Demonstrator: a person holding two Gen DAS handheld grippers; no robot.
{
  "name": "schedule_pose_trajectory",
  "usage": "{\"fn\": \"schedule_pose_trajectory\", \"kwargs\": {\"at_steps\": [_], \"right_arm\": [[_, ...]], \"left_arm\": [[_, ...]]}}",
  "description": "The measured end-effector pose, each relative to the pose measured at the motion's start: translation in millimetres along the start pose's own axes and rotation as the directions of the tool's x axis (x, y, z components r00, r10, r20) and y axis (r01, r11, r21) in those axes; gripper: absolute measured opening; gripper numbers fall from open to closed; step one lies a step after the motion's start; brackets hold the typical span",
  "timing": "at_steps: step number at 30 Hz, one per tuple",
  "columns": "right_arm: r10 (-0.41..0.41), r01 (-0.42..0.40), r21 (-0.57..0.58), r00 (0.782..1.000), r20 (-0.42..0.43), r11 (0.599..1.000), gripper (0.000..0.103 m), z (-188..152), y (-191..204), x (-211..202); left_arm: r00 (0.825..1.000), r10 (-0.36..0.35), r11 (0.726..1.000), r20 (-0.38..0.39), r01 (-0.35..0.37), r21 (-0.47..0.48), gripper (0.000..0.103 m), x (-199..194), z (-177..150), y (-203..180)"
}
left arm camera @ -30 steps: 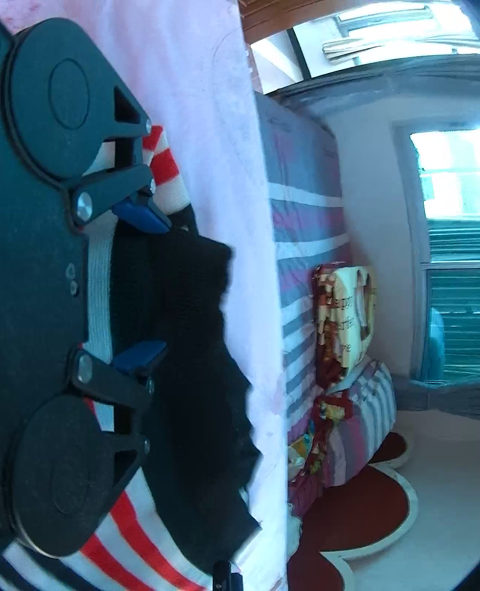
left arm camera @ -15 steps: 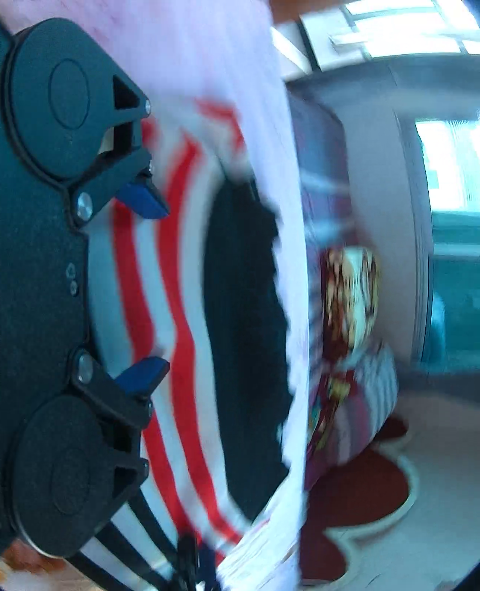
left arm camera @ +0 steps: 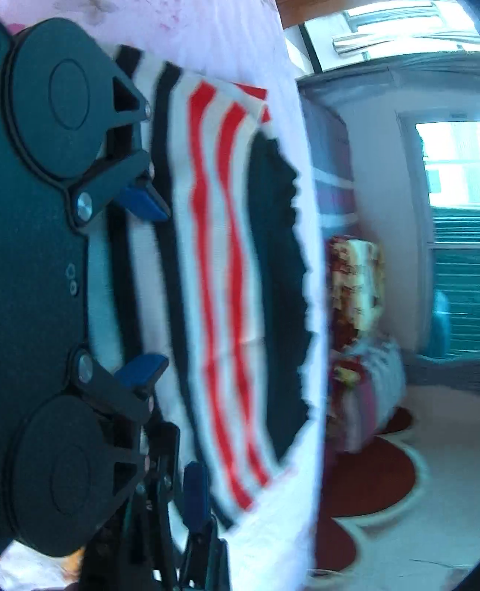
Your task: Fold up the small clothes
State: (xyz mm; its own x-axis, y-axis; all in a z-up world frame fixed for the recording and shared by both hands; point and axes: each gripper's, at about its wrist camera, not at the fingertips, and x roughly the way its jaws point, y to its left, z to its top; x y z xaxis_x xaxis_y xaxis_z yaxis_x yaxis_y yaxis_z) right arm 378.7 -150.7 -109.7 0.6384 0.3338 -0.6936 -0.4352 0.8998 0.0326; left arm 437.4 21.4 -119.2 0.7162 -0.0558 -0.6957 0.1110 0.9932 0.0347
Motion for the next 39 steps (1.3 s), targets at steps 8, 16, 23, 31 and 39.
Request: {"fn": "schedule_pose_trajectory", "kwargs": {"at_steps": [8, 16, 23, 31, 39], "right_arm": [[-0.136, 0.137, 0.015, 0.99, -0.028, 0.99, 0.043, -39, -36, -18], [-0.167, 0.173, 0.067, 0.983, -0.082, 0.983, 0.043, -55, -77, -46], [-0.15, 0.163, 0.121, 0.983, -0.107, 0.979, 0.042, -54, -89, -48], [-0.173, 0.185, 0.129, 0.98, -0.102, 0.974, 0.043, -46, -89, -49], [-0.167, 0.183, 0.109, 0.976, -0.137, 0.977, 0.043, -50, -88, -45]], "left_arm": [[0.997, 0.075, 0.997, -0.003, -0.075, -0.01, 0.082, -18, -25, 44], [0.993, 0.113, 0.987, -0.026, -0.115, -0.111, 0.081, -35, -40, 84], [0.993, 0.111, 0.988, -0.043, -0.115, -0.102, 0.082, -35, -40, 84], [0.995, 0.09, 0.992, -0.051, -0.093, -0.08, 0.082, -36, -41, 88], [0.994, 0.088, 0.995, -0.059, -0.091, -0.051, 0.082, -33, -42, 88]]}}
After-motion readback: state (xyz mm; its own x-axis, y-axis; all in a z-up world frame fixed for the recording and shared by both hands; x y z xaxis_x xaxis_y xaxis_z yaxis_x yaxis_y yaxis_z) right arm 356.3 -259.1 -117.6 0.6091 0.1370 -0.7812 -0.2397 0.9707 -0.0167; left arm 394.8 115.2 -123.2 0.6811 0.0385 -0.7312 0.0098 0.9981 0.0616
